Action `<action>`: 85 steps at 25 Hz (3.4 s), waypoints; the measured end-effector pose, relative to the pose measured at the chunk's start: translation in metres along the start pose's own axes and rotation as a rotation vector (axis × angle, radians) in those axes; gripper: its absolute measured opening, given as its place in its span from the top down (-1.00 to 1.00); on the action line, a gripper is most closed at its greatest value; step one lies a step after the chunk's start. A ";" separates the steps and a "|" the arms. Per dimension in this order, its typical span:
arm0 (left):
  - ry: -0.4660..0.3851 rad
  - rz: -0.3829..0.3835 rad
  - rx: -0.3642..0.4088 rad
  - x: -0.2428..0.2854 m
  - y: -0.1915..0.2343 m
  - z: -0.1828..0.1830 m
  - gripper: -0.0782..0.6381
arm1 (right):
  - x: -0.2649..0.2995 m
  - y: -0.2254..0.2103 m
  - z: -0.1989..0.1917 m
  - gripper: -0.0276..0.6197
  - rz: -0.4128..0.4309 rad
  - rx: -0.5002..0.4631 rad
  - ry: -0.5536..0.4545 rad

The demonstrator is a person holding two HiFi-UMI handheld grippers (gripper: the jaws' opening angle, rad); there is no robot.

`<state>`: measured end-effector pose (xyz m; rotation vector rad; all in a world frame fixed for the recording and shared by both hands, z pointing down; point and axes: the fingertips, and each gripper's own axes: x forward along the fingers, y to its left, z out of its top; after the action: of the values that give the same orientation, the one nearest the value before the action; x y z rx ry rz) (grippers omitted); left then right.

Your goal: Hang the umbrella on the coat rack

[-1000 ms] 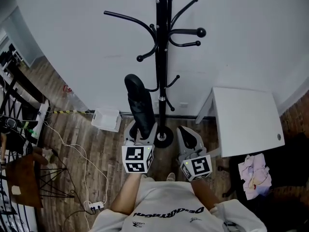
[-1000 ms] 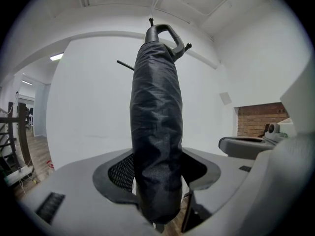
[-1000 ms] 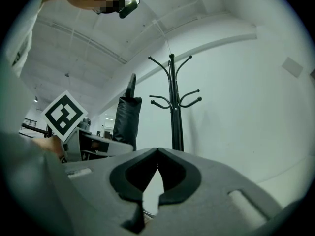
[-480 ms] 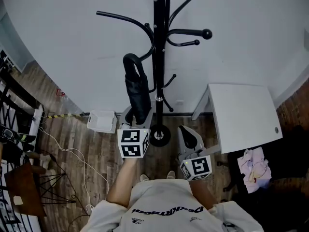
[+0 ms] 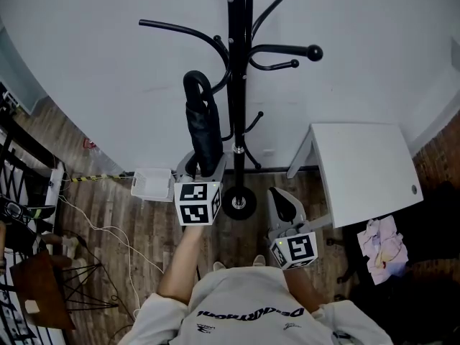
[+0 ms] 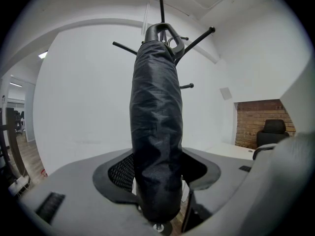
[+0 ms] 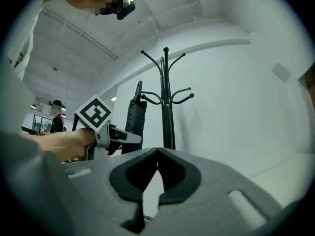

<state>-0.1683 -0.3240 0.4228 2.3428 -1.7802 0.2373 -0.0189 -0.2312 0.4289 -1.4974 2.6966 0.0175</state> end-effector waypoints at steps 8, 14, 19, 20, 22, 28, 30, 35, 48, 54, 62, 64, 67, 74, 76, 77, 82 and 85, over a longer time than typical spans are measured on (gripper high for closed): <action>-0.006 -0.013 0.003 0.014 0.011 0.013 0.08 | 0.011 0.001 -0.001 0.92 -0.008 -0.003 0.002; 0.008 -0.022 0.012 0.025 0.013 0.014 0.08 | 0.010 -0.004 -0.007 0.92 -0.025 0.006 0.009; 0.026 -0.034 0.019 0.033 0.008 0.009 0.08 | 0.009 -0.009 -0.008 0.92 -0.038 0.007 0.009; 0.030 -0.036 0.017 0.035 0.007 0.007 0.08 | 0.009 -0.009 -0.008 0.92 -0.038 0.005 0.010; 0.035 -0.038 0.015 0.038 0.006 0.004 0.08 | 0.009 -0.010 -0.008 0.92 -0.039 0.003 0.010; 0.056 -0.035 0.021 0.046 0.006 -0.004 0.08 | 0.008 -0.012 -0.011 0.92 -0.040 0.010 0.016; 0.063 -0.031 0.022 0.048 0.006 -0.007 0.08 | 0.007 -0.012 -0.011 0.92 -0.038 0.008 0.017; 0.093 -0.033 0.022 0.054 0.004 -0.019 0.07 | 0.006 -0.015 -0.012 0.92 -0.040 0.004 0.018; 0.148 -0.038 0.027 0.063 0.000 -0.042 0.07 | 0.004 -0.019 -0.012 0.92 -0.043 0.003 0.019; 0.164 -0.034 0.015 0.070 0.000 -0.052 0.07 | 0.003 -0.021 -0.013 0.92 -0.047 0.002 0.025; 0.147 -0.013 0.032 0.078 0.004 -0.058 0.06 | 0.002 -0.022 -0.017 0.92 -0.048 0.006 0.032; 0.140 -0.010 0.040 0.078 0.005 -0.059 0.05 | 0.002 -0.021 -0.018 0.92 -0.046 0.008 0.034; 0.123 -0.031 0.041 0.080 0.004 -0.058 0.04 | 0.001 -0.020 -0.018 0.92 -0.044 0.005 0.035; 0.074 -0.077 0.041 0.084 0.000 -0.056 0.03 | -0.003 -0.018 -0.016 0.92 -0.048 0.001 0.033; 0.073 -0.094 0.034 0.086 -0.001 -0.056 0.02 | -0.004 -0.018 -0.015 0.92 -0.050 0.001 0.033; 0.073 -0.101 0.030 0.087 -0.002 -0.056 0.02 | -0.004 -0.018 -0.015 0.92 -0.051 0.001 0.033; 0.070 -0.122 0.009 0.089 -0.005 -0.056 0.01 | -0.008 -0.016 -0.013 0.92 -0.053 -0.005 0.037; 0.067 -0.127 0.003 0.090 -0.005 -0.056 0.01 | -0.009 -0.016 -0.015 0.92 -0.055 -0.003 0.039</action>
<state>-0.1398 -0.3927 0.4985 2.4088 -1.5955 0.2962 -0.0010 -0.2330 0.4445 -1.5888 2.6850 -0.0108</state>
